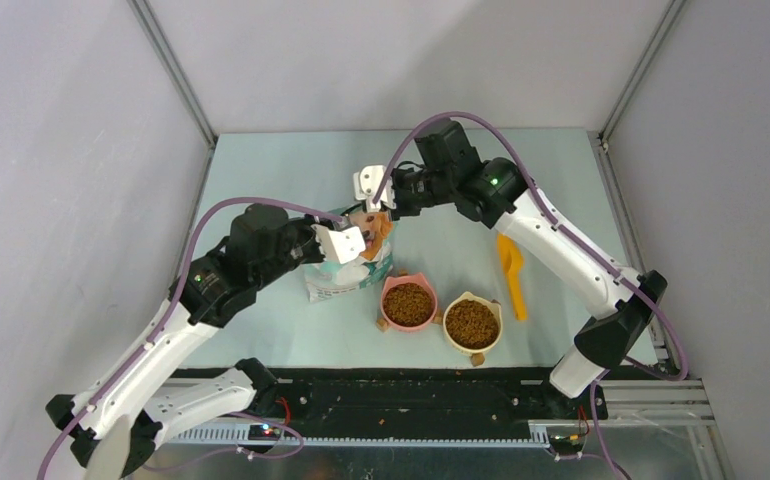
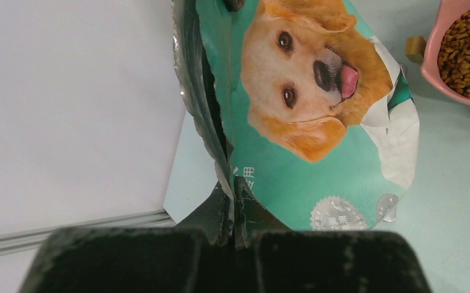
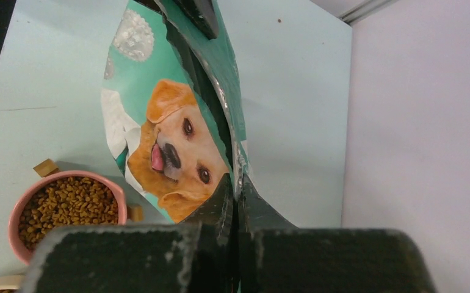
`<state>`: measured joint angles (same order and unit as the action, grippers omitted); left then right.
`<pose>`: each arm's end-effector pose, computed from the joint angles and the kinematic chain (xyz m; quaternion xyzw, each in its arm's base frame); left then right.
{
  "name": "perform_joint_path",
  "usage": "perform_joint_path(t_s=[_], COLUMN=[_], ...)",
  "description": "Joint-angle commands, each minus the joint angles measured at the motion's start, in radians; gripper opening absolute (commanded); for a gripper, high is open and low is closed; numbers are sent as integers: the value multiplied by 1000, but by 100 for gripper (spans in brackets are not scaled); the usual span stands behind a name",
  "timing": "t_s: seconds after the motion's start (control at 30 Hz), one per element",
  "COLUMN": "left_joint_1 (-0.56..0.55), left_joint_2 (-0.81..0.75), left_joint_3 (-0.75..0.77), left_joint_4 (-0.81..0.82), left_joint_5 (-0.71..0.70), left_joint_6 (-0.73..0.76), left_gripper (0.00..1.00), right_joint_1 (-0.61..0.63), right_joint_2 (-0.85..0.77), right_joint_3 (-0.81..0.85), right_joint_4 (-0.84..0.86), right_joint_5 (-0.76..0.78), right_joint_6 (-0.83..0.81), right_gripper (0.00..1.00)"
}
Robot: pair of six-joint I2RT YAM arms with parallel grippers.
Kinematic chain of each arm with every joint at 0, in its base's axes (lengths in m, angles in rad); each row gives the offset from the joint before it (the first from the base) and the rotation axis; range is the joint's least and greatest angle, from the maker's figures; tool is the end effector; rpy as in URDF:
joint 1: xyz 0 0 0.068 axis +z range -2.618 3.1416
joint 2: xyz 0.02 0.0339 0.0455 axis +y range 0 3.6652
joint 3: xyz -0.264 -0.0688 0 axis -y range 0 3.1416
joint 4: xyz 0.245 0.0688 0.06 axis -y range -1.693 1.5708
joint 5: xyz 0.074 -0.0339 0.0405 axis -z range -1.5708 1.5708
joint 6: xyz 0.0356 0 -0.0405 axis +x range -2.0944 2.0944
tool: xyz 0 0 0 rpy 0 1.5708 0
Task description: Serve the pet food
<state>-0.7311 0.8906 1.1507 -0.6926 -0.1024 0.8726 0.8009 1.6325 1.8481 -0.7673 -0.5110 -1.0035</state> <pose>0.1324 -0.1139 0.3939 0.5854 0.6048 0.0810 0.5338 0.2327 0.2650 0.4330 -0.7392 0.4268 0.1718 0.4918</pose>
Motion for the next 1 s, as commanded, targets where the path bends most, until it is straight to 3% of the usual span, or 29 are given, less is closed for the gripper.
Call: perform_joint_path(t_s=[0.0,0.23,0.4,0.57,0.63,0.7,0.97], left_joint_1=[-21,-38,-53,-62,-64,-66,-68], left_joint_2=[-4,5,13,20,22,20,6], left_joint_3=[47,41,56,58,57,57,45], left_joint_4=[12,2,-5,-5,-3,-1,12], left_joint_5=[35,26,29,25,21,20,14], left_joint_6=[-15,-5,-6,-6,-5,-5,-8], left_gripper=[0,0,0,0,0,0,0], right_joint_1=[10,15,49,58,58,59,58], right_joint_2=[-2,0,54,105,99,93,24], right_joint_3=[17,37,82,155,150,147,71], right_joint_4=[48,18,-63,-114,-100,-88,4], right_joint_5=[53,35,95,75,54,34,-30], right_joint_6=[5,-1,-40,-39,-40,-43,-21], right_gripper=[0,0,16,22,18,1,0])
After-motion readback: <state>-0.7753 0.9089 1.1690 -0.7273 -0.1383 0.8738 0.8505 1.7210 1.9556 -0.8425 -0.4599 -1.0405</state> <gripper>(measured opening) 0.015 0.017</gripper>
